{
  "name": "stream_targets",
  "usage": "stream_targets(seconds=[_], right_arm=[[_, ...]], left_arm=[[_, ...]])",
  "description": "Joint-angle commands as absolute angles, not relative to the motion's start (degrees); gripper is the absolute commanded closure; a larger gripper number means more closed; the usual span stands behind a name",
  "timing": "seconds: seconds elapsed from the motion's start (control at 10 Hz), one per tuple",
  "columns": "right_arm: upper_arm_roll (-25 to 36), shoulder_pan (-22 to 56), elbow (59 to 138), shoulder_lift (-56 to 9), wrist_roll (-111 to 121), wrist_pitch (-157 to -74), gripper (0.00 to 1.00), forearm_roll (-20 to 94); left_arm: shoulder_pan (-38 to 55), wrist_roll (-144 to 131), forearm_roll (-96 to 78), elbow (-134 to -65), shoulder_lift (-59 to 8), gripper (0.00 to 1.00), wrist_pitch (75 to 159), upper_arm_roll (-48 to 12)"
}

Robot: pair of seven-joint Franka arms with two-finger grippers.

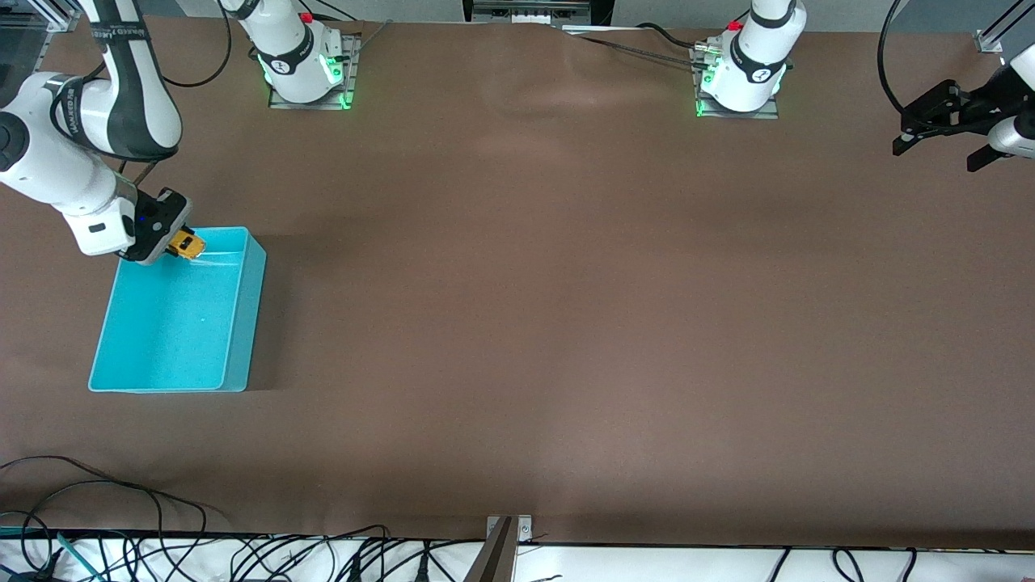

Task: Wind up and store yellow beetle car
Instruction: 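Carry the car with the right gripper into the teal bin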

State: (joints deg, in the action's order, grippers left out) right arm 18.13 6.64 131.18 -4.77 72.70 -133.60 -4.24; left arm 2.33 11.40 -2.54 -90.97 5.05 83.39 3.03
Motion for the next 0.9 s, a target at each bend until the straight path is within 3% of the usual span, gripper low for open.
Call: stream_targets(seconds=[0.0,0.8], right_arm=[[18.37,5.89,130.52,-9.48,74.27,-136.40,1.00,-2.82],[18.28,1.76,122.97,-20.20,73.83,-138.96,1.00,8.94]], left_arm=[[2.46,10.63,-2.90,-90.88,5.27,0.00,83.41,2.81],[2.55,10.63,-2.90,-90.88,5.27,0.00,83.41,2.90]])
